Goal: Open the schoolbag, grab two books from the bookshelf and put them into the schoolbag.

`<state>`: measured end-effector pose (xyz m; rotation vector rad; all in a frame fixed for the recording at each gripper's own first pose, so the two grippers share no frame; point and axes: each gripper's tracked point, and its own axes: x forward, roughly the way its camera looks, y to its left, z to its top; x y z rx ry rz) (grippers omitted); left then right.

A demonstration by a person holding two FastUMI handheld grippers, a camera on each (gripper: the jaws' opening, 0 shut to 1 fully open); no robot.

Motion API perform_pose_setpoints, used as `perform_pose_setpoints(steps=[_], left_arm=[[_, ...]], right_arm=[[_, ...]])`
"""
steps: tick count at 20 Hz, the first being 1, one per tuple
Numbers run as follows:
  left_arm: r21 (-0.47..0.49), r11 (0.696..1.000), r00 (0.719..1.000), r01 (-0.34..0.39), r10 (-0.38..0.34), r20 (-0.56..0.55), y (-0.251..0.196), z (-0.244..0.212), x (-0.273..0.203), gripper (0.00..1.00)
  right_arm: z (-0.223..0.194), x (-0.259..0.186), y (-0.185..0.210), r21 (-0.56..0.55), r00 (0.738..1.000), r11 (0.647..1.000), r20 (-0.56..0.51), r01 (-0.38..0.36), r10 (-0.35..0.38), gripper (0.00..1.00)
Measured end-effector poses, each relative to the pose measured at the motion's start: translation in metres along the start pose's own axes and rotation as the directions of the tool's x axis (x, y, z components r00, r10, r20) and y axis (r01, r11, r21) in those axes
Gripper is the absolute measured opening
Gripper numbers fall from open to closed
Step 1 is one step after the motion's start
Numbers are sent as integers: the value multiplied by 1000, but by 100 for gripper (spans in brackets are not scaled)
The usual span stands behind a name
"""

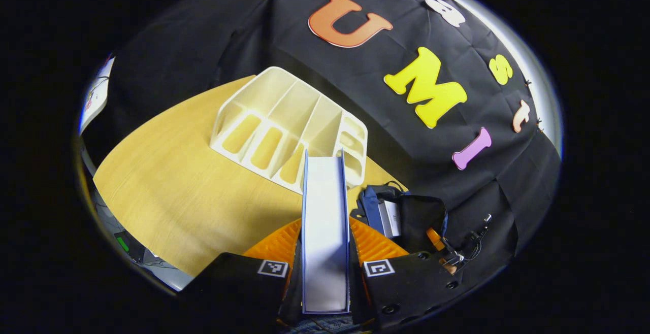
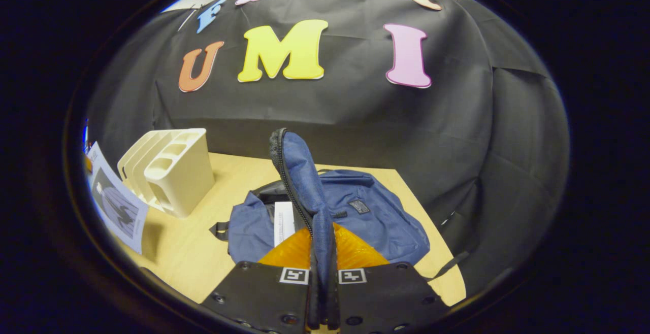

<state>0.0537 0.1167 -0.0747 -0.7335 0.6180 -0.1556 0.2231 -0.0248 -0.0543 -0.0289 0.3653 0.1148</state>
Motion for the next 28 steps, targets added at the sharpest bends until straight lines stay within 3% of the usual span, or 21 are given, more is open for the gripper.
perform_pose_setpoints(steps=[7, 13, 15, 20, 28], left_arm=[[-40, 990, 985, 138, -142, -95, -61, -31, 66, 40], [-42, 979, 970, 200, -204, -131, -105, -31, 97, 40], [-50, 974, 966, 219, -224, -131, -124, -37, 128, 40], [-84, 972, 970, 220, -227, -89, -150, -19, 149, 40], [-189, 944, 951, 270, -292, -102, -194, -23, 212, 40]], right_arm=[[4, -3, -3, -19, 1000, 1000, -8, -8, 8, 7], [16, -3, -8, -43, 1000, 999, -16, -20, 19, 6], [22, -5, -9, -52, 1000, 999, -11, -18, 17, 6], [40, -15, -8, -44, 1000, 999, 14, -12, 12, 6], [47, -19, -16, -10, 1000, 1000, 26, 1, 0, 6]])
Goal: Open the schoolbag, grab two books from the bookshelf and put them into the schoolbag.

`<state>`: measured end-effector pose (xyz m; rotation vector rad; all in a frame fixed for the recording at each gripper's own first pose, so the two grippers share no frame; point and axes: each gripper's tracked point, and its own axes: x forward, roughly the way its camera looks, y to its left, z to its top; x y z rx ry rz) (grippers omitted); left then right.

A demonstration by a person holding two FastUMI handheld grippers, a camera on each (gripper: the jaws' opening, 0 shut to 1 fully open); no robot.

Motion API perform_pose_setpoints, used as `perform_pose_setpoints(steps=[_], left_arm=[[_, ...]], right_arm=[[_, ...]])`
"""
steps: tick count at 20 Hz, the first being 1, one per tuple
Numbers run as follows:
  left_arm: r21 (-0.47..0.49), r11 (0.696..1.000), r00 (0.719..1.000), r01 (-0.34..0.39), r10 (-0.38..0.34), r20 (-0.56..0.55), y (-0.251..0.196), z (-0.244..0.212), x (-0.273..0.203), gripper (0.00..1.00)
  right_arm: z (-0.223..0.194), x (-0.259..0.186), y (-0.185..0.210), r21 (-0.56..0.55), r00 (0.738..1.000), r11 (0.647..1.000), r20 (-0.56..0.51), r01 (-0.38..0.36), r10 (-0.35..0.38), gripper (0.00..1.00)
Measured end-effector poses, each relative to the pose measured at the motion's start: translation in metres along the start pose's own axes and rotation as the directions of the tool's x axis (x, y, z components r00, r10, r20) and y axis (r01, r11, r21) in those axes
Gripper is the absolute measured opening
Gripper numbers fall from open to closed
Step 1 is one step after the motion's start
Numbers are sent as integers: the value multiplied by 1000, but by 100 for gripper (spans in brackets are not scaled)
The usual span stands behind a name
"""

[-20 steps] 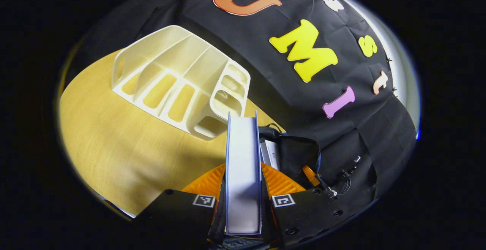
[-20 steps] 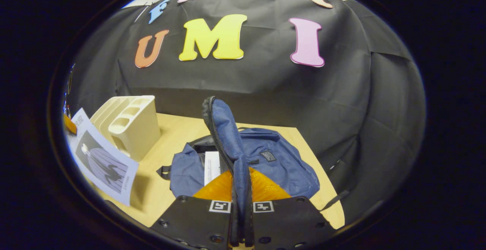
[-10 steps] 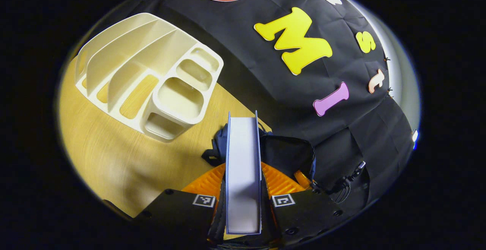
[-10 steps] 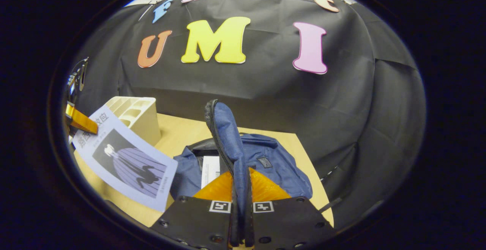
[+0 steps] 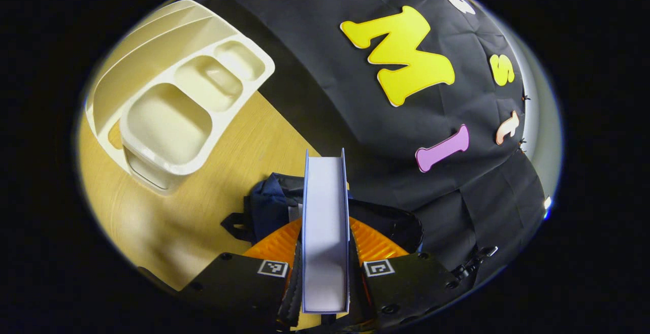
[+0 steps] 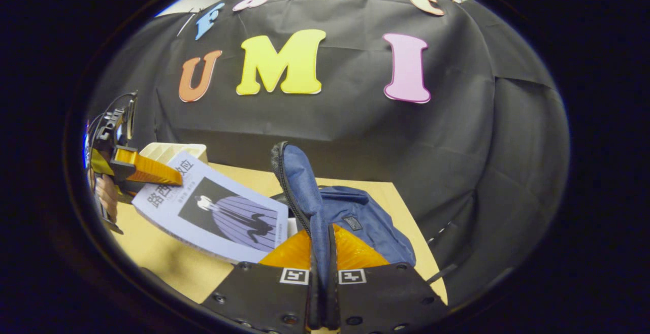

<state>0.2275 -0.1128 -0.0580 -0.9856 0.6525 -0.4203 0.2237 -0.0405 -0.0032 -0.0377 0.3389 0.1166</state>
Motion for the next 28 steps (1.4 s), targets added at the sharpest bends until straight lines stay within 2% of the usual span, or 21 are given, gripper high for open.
perform_pose_setpoints(steps=[4, 6, 15, 21, 24, 25, 28], left_arm=[[6, 998, 998, -65, 65, 3, 18, -1, 17, 40], [51, 993, 994, -106, 104, 46, 27, 1, 23, 40], [171, 979, 991, -108, 92, 101, 16, -43, 86, 41], [114, 992, 997, -62, 55, 61, 9, -74, 135, 42], [109, 991, 995, -81, 75, 63, 11, -87, 156, 44], [93, 993, 995, -79, 73, 62, 11, -89, 161, 46], [60, 995, 995, -81, 78, 54, 15, -100, 174, 47]], right_arm=[[3, -2, 2, -27, 1000, 1000, 9, 10, -10, 6], [9, -2, 5, -44, 1000, 999, 21, 14, -13, 6], [34, -8, 15, -85, 997, 996, 77, 27, -20, 6], [43, -6, 18, -72, 996, 997, 94, 12, -5, 6], [50, -8, 22, -80, 994, 997, 110, 2, 6, 3], [56, -8, 21, -85, 992, 996, 124, 6, 4, 6], [59, -6, 24, -82, 990, 996, 139, -22, 33, 6]])
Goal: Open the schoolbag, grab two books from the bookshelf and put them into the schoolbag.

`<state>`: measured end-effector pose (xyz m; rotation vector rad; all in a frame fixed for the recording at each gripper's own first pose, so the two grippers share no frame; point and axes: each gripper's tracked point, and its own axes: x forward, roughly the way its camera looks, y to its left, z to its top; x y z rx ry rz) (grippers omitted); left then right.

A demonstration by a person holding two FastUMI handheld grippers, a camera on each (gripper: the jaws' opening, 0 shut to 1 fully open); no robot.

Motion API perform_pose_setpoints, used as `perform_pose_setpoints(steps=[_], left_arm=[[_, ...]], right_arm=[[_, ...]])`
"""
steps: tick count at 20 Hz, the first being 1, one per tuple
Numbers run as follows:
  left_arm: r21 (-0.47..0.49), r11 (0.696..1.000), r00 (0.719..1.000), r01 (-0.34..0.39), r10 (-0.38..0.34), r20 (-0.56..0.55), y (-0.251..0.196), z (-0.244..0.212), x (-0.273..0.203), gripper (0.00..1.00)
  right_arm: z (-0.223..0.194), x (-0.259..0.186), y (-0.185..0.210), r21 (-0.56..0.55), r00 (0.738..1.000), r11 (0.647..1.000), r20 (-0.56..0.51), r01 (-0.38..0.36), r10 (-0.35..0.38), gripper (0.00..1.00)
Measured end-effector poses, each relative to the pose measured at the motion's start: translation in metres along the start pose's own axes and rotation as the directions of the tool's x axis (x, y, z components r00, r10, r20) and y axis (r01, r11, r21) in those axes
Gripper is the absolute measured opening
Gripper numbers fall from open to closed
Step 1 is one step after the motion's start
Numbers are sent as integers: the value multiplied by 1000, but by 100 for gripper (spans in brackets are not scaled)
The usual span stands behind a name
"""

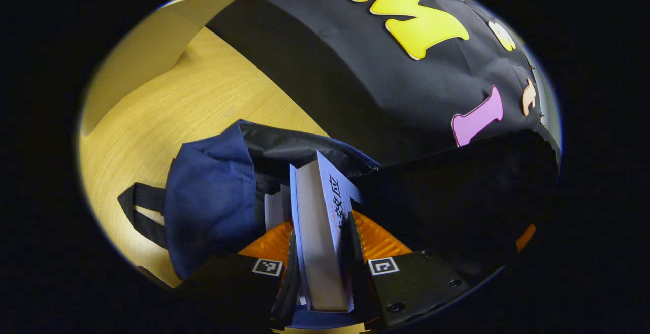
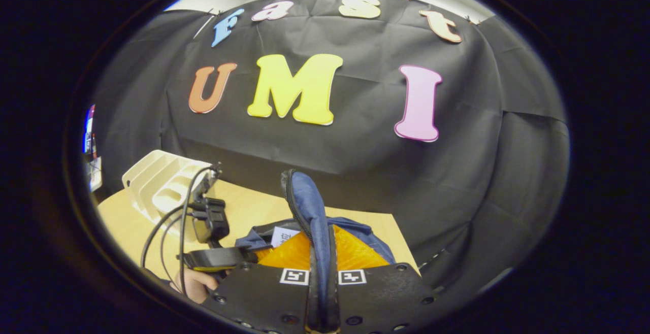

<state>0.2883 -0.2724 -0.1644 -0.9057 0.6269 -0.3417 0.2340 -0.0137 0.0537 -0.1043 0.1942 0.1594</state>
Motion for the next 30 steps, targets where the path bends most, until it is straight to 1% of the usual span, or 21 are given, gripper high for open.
perform_pose_setpoints(steps=[3, 5, 8, 9, 10, 11, 12, 13, 14, 15, 16, 18, 19, 20, 23, 25, 26, 27, 28, 29, 30], left_arm=[[6, 1000, 999, -8, 8, 32, -4, -1, 4, 47], [30, 998, 997, -46, 44, 58, -2, -2, 3, 48], [77, 989, 988, -125, 117, 102, 0, -2, 2, 55], [117, 980, 984, -159, 148, 104, 1, -2, 0, 57], [174, 961, 974, -214, 197, 109, 5, 2, -3, 62], [271, 925, 963, -267, 251, 94, 14, -1, -8, 66], [321, 907, 962, -271, 241, 131, 15, 8, -8, 84], [347, 889, 953, -298, 259, 156, 17, 12, -12, 86], [346, 892, 956, -290, 253, 149, 17, 9, -11, 83], [338, 899, 959, -280, 246, 139, 16, 7, -15, 86], [333, 903, 962, -272, 244, 125, 18, 5, -18, 86], [347, 895, 960, -280, 253, 123, 22, 8, -28, 86], [361, 889, 959, -284, 255, 125, 24, 9, -35, 86], [374, 881, 956, -291, 260, 133, 28, 12, -43, 86], [403, 860, 950, -312, 271, 156, 40, 19, -71, 86], [428, 844, 945, -323, 265, 190, 43, 29, -95, 86], [446, 830, 940, -335, 264, 215, 44, 34, -108, 86], [459, 817, 934, -348, 263, 241, 45, 40, -123, 86], [470, 807, 930, -356, 259, 261, 47, 46, -135, 86], [480, 797, 925, -367, 257, 280, 50, 49, -146, 86], [487, 787, 919, -379, 257, 299, 50, 51, -159, 86]], right_arm=[[-2, 1, 0, 31, 999, 999, 13, -33, 33, 6], [-5, 2, -1, 47, 999, 998, 19, -47, 46, 6], [-9, 2, -5, 65, 998, 996, 23, -56, 55, 6], [-12, 0, -7, 69, 998, 996, 21, -55, 54, 6], [-15, -1, -9, 76, 999, 996, 16, -51, 50, 3], [-16, -2, -13, 85, 999, 995, 15, -45, 44, 3], [-17, -2, -18, 95, 1000, 995, 13, -28, 27, 6], [-19, -2, -24, 104, 1000, 995, 11, -4, 3, 3], [-20, -3, -26, 104, 1000, 995, 8, 6, -7, 6], [-23, -4, -25, 103, 1000, 995, 5, 11, -12, 6], [-24, -6, -25, 102, 1000, 995, 0, 15, -15, 6], [-28, -9, -24, 105, 1000, 994, -11, 24, -23, 6], [-31, -9, -25, 106, 999, 994, -16, 34, -33, 3], [-33, -11, -26, 108, 999, 993, -19, 44, -42, 7], [-41, -14, -25, 129, 998, 990, -35, 65, -61, 7], [-47, -17, -27, 125, 995, 988, -48, 94, -89, 8], [-49, -20, -30, 123, 992, 985, -53, 117, -111, 14], [-52, -22, -33, 121, 989, 983, -52, 141, -136, 17], [-53, -24, -34, 120, 987, 981, -52, 155, -150, 29], [-57, -23, -32, 120, 986, 980, -59, 160, -153, 23], [-63, -25, -32, 113, 984, 979, -71, 171, -163, 24]])
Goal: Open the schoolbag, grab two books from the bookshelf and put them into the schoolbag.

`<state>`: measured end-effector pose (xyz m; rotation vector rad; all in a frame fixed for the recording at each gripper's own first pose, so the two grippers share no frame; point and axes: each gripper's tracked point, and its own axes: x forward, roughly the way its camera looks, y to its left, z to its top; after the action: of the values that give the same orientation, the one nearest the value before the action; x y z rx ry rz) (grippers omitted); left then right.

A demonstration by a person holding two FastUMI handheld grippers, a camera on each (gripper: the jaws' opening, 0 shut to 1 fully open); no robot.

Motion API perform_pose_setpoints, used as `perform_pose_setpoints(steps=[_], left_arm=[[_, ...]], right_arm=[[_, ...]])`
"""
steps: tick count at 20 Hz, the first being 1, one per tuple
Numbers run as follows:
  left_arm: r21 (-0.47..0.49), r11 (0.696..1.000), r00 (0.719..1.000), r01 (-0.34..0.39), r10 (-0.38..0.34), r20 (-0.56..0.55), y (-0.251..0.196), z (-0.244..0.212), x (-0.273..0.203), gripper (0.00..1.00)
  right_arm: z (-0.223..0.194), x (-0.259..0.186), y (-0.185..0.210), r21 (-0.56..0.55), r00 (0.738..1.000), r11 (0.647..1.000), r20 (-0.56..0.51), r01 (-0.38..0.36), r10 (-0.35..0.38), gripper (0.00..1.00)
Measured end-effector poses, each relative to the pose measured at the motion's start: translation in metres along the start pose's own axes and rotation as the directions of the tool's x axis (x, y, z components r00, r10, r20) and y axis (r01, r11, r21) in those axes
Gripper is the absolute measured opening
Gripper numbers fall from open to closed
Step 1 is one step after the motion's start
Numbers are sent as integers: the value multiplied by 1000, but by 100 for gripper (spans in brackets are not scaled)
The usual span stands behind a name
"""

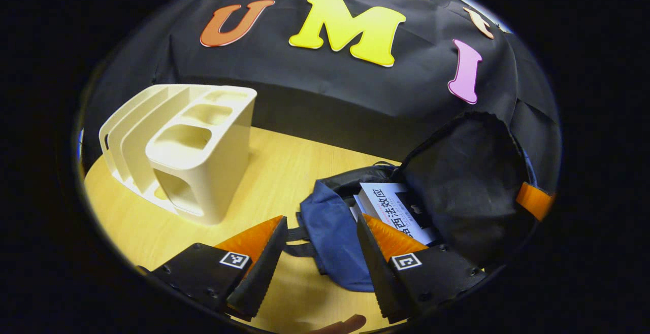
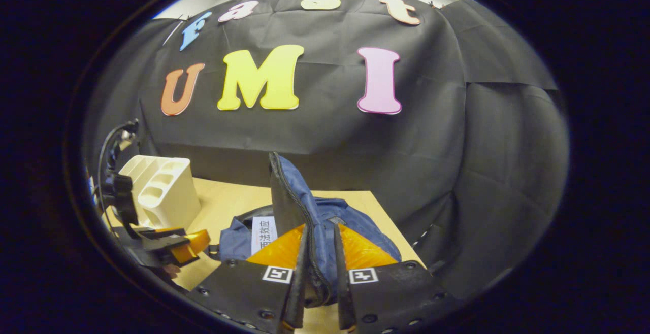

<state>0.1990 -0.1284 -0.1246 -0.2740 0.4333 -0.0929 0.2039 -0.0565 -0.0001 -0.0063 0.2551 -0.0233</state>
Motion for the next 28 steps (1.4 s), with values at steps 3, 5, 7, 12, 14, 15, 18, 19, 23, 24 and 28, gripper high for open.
perform_pose_setpoints(steps=[3, 5, 7, 12, 14, 15, 18, 19, 23, 24, 28], left_arm=[[54, 998, 998, -40, 37, 59, 25, 15, -32, 86], [86, 994, 994, -65, 57, 96, 41, 21, -55, 86], [96, 992, 988, -85, 72, 135, 55, 22, -72, 86], [138, 980, 972, -146, 116, 206, 83, 23, -120, 86], [151, 976, 967, -156, 120, 223, 90, 24, -137, 86], [158, 975, 965, -159, 120, 233, 92, 24, -145, 86], [167, 973, 959, -161, 114, 261, 96, 29, -174, 86], [165, 972, 955, -165, 116, 274, 100, 29, -185, 86], [166, 974, 944, -153, 94, 317, 103, 31, -232, 85], [174, 973, 940, -153, 89, 328, 104, 30, -244, 85], [204, 957, 924, -209, 125, 361, 120, 32, -277, 86]], right_arm=[[-13, -5, 0, -1, 999, 1000, -21, 30, -30, 40], [-20, -11, 2, -1, 998, 998, -30, 55, -55, 61], [-24, -19, 9, 4, 998, 999, -33, 51, -51, 60], [-35, -46, 22, 14, 999, 999, -28, 33, -33, 69], [-36, -61, 24, 21, 1000, 999, -12, 28, -28, 70], [-38, -69, 25, 32, 1000, 999, -8, 21, -21, 71], [-32, -101, 25, 42, 999, 999, 40, 0, -2, 76], [-30, -113, 20, 32, 998, 999, 64, 6, -8, 78], [-19, -168, 12, 40, 988, 999, 153, -14, 8, 87], [-18, -179, 9, 44, 986, 999, 169, -13, 5, 91], [-21, -217, -4, 54, 976, 998, 215, 10, -21, 96]])
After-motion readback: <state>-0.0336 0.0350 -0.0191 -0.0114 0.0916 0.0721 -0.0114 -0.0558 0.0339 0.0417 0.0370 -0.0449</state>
